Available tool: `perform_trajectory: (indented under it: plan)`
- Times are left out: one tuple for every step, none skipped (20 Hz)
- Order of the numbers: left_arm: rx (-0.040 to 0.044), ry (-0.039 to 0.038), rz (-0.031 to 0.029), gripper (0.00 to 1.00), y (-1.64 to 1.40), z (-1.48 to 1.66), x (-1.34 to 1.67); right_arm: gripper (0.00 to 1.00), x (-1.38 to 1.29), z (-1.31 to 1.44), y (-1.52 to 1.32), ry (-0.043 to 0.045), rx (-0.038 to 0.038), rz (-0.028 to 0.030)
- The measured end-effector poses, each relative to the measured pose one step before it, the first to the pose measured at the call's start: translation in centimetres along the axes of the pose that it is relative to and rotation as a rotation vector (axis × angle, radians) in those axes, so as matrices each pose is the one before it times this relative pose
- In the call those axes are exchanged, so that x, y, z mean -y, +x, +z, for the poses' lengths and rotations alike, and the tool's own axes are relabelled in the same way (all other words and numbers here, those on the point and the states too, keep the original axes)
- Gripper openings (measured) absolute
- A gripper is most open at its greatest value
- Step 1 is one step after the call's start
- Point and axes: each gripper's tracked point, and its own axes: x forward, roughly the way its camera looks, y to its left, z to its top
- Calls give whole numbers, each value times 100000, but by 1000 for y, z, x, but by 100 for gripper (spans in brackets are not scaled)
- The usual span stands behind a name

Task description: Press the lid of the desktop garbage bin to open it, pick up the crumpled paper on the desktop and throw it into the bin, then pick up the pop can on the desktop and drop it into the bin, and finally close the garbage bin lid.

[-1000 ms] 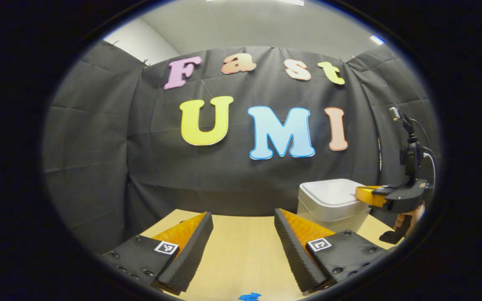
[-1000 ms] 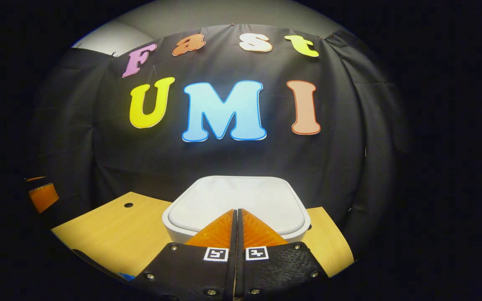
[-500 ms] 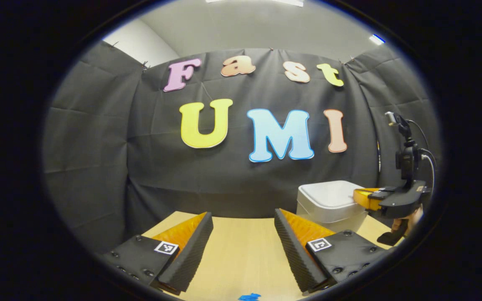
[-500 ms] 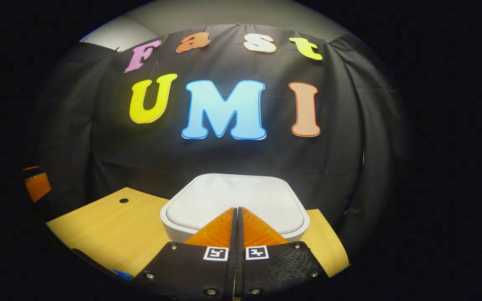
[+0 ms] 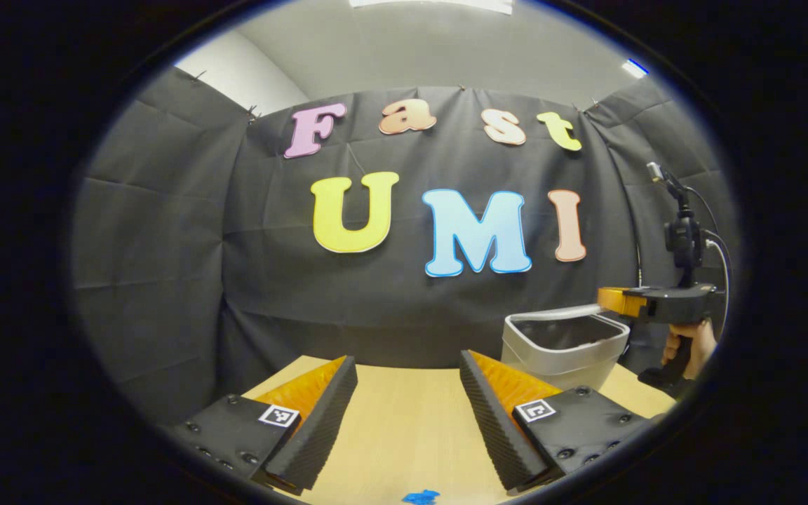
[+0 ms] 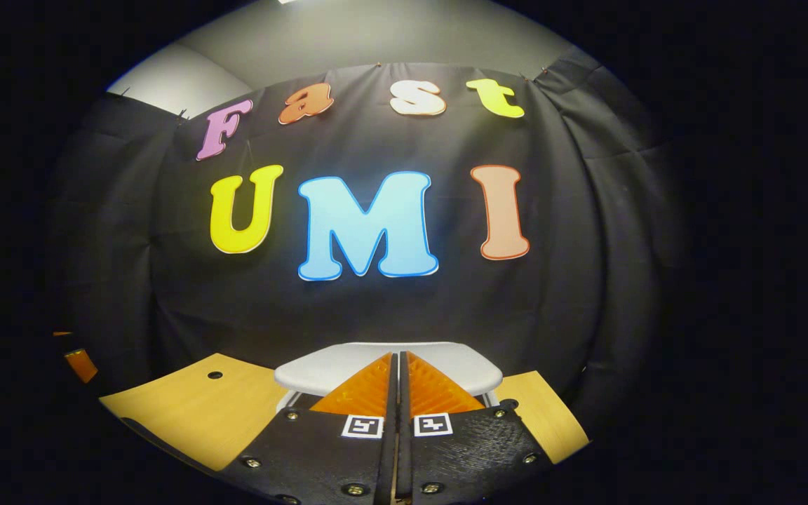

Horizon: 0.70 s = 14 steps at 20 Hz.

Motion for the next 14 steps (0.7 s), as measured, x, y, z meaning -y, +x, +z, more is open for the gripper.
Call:
perform_trajectory:
  plan:
    - [50, -116, 257, 99, -43, 1, -117, 2, -63, 447, -243, 235, 1542, -97]
    - [49, -141, 219, 99, 31, -45, -103, 2, -47, 513, -166, 123, 1205, -59]
    - [43, -275, 181, 99, -79, 16, -9, 2, -62, 304, -243, -265, 1017, 69]
    - [-143, -323, 89, 99, -12, -60, -47, 2, -36, 431, -114, -498, 838, -24]
    - [222, -287, 224, 99, -54, 16, -106, 2, -78, 79, -198, -681, 84, 87]
    - [314, -265, 66, 99, -81, 149, -9, 2, -17, 20, -123, -419, 42, 88]
    - [262, 10, -115, 99, -13, 117, 29, 2, 138, 71, -200, -645, 43, -189]
    - [144, 248, -13, 99, -139, 86, 103, 2, 106, 109, -177, -536, 108, -163]
    - [238, 185, -187, 99, 2, -12, 101, 2, -26, 159, -258, -453, 124, -91]
    - [25, 130, -330, 99, -142, 47, 164, 2, -67, 111, -139, -374, 266, 137]
    - [198, 5, -113, 99, -98, -94, -14, 2, -37, 109, -204, -473, 206, 207]
    - [9, 43, -222, 99, -134, 21, 122, 2, -67, -31, -168, -371, -101, 141]
    - [6, -38, -79, 99, -83, 128, 55, 2, 52, -109, -222, -187, -288, -34]
    - [-89, -36, -49, 99, -130, -70, -4, 2, -125, 70, -284, 87, 14, 280]
